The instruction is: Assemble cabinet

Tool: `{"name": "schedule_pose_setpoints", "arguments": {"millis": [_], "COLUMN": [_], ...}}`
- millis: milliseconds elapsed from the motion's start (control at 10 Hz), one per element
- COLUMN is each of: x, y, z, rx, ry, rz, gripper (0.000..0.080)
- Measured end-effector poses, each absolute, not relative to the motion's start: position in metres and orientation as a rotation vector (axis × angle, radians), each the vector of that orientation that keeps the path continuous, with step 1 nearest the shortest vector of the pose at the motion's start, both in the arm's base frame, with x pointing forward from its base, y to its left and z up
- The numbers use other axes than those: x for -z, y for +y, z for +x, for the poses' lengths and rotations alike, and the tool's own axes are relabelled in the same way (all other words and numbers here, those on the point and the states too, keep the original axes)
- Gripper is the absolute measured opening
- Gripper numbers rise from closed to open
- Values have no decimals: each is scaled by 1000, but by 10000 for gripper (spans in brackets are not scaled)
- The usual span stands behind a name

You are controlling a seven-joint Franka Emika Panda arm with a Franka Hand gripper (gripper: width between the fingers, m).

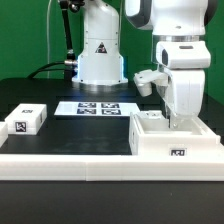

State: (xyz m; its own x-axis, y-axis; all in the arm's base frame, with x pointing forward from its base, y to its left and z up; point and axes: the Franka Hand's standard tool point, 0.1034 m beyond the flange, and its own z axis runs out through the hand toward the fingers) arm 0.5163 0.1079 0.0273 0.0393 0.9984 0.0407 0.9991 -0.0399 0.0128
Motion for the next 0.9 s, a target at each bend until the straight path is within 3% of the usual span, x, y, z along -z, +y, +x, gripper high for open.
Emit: {"name": "schedule_pose_setpoints", "arguments": {"millis": [100,200,300,400,500,600,900], "x": [-27,-27,-27,-27,-27,-27,-27], "y": [108,107,107,107,107,107,107], "z": [516,516,516,516,516,516,517], "rx": [60,60,60,60,60,60,60], "ry": [-2163,-2162,-2162,-2161,-2161,-2161,-2161], "rz": [-2252,-2252,-2253,-2253,-2253,-2253,-2253], "gripper": [410,410,593,720,720,783,797]}}
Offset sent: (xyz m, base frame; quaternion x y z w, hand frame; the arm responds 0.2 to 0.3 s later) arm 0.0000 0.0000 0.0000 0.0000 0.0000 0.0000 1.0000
